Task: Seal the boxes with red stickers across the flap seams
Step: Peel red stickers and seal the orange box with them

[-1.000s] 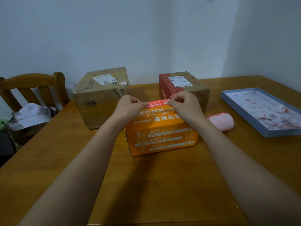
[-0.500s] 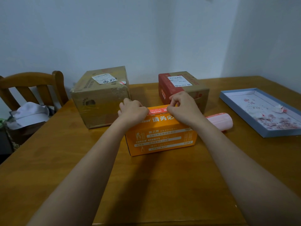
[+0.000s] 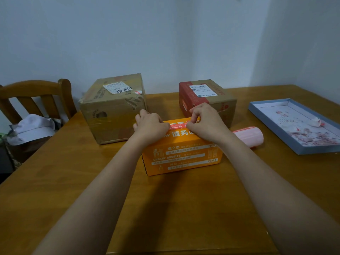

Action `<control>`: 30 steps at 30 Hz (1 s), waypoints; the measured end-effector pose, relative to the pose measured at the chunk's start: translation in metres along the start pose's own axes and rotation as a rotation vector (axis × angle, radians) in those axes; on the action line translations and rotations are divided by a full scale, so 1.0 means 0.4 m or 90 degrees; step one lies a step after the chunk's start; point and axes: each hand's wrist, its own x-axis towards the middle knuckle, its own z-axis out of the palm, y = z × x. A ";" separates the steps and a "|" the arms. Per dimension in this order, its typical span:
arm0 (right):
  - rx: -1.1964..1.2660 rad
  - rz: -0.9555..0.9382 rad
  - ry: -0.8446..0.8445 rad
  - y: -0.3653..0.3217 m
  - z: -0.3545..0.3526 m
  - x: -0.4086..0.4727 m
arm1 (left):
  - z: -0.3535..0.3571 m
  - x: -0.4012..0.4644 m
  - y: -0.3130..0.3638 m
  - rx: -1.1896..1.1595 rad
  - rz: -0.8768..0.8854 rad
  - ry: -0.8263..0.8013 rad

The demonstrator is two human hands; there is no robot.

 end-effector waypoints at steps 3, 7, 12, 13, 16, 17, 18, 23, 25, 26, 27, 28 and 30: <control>-0.002 -0.007 0.001 0.001 0.001 0.000 | 0.002 0.002 -0.001 0.005 0.001 0.003; -0.010 -0.006 -0.001 0.000 0.001 0.000 | 0.007 0.006 -0.001 0.010 0.004 0.004; -0.024 -0.004 -0.006 -0.004 0.001 0.001 | 0.010 0.007 -0.002 0.019 0.015 0.013; -0.029 -0.003 -0.007 -0.006 0.001 0.001 | 0.011 0.006 -0.002 0.021 0.018 0.014; -0.038 -0.004 -0.005 -0.012 -0.001 -0.003 | 0.014 0.004 -0.001 0.027 0.024 0.021; -0.040 -0.003 -0.003 -0.014 -0.001 -0.005 | 0.015 0.003 0.000 0.029 0.025 0.024; -0.045 -0.002 -0.003 -0.016 -0.001 -0.006 | 0.017 0.003 0.000 0.030 0.026 0.027; -0.084 0.005 -0.009 -0.022 0.002 0.001 | 0.026 0.006 0.000 0.043 0.017 0.059; -0.104 0.006 -0.010 -0.023 0.002 0.004 | 0.030 0.007 0.001 0.047 0.014 0.064; -0.111 0.006 -0.012 -0.023 0.002 0.006 | 0.032 0.007 0.000 0.048 0.011 0.065; -0.114 0.006 -0.013 -0.024 0.002 0.006 | 0.033 0.007 0.000 0.046 0.007 0.069; -0.116 0.006 -0.012 -0.024 0.003 0.007 | 0.033 0.008 -0.001 0.041 0.002 0.074; -0.120 0.006 -0.012 -0.024 0.004 0.006 | 0.030 0.010 -0.004 0.024 -0.009 0.081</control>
